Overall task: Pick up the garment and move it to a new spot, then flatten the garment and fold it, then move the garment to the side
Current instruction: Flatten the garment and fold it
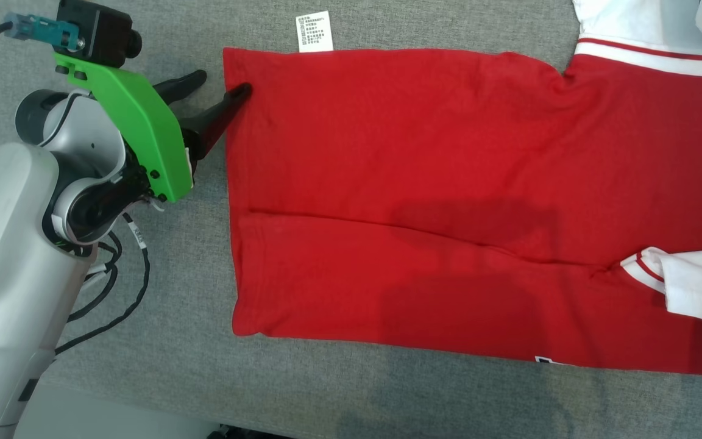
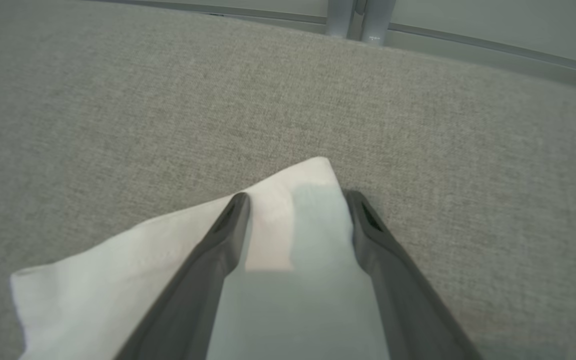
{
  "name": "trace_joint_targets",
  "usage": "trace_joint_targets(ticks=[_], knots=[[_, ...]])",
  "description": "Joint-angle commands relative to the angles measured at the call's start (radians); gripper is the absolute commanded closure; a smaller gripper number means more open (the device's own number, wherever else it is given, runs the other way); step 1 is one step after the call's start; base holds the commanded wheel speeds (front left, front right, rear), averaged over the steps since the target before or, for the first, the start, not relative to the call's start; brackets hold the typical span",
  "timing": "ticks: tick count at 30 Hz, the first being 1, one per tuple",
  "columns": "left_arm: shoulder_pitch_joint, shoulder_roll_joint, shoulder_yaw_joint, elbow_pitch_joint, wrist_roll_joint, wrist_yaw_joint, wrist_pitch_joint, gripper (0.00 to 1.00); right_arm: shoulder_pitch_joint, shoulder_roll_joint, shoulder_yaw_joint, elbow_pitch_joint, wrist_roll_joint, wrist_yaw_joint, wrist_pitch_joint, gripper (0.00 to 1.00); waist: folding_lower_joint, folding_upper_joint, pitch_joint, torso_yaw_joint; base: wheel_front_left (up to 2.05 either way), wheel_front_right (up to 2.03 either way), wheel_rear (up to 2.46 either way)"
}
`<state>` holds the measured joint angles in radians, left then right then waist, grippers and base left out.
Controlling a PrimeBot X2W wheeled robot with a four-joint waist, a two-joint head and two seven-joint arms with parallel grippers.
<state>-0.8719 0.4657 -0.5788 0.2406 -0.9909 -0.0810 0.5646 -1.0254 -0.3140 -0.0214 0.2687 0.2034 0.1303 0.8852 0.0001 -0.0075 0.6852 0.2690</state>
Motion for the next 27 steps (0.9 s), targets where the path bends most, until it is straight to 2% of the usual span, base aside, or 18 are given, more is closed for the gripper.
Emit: trace_joint_targets(ticks=[1,11,12,13,14,15,16,22,27], knots=[[0.007,-0.004,-0.011,0.033,0.012,0.001,0.004,0.0,0.023,0.007,0.013,0.026,0.012,0.001,0.005,0.0,-0.0001,0.0075,-0.004,-0.001,0.0,0.0,0.0],[-0.032,-0.069,-0.031,0.054,-0.042,-0.034,-0.004,0.0,0.044,-0.005,0.022,0.032,0.028,0.001,0.011,0.0,-0.0001,0.0075,-0.016,-0.011,0.0,0.0,0.0],[-0.032,-0.075,-0.028,0.06,-0.049,-0.034,-0.006,0.0,0.048,-0.005,0.033,0.03,0.025,0.001,0.004,0.03,-0.0001,0.0075,-0.017,-0.013,0.0,0.0,0.0],[-0.034,-0.077,-0.029,0.066,-0.051,-0.035,-0.007,0.0,0.049,-0.002,0.04,0.03,0.028,0.001,-0.001,0.62,-0.0001,0.0075,-0.017,-0.016,0.0,0.0,0.0],[-0.035,-0.079,-0.03,0.071,-0.05,-0.036,-0.015,0.25,0.05,0.005,0.044,0.03,0.037,0.001,-0.009,1.0,-0.0001,0.0075,-0.018,-0.02,0.0,0.0,0.0],[-0.031,-0.088,-0.022,0.077,-0.059,-0.035,-0.026,0.72,0.051,0.01,0.051,0.031,0.042,0.001,-0.019,1.0,-0.0001,0.0075,-0.02,-0.024,0.0,0.0,0.0],[-0.025,-0.091,-0.021,0.08,-0.063,-0.037,-0.027,1.0,0.052,0.01,0.059,0.031,0.047,0.001,-0.035,1.0,-0.0001,0.0075,-0.023,-0.028,0.0,0.0,0.0],[0.018,-0.07,0.012,0.064,-0.087,-0.043,-0.095,1.0,0.044,-0.001,0.077,-0.013,0.1,0.001,-0.173,1.0,-0.0001,0.0075,-0.061,-0.057,0.0,0.0,0.0],[0.096,-0.043,0.048,0.022,-0.094,-0.045,-0.185,1.0,0.131,-0.035,0.089,-0.104,0.199,0.001,-0.257,1.0,-0.0001,0.0075,-0.119,-0.087,0.0,0.0,0.0]])
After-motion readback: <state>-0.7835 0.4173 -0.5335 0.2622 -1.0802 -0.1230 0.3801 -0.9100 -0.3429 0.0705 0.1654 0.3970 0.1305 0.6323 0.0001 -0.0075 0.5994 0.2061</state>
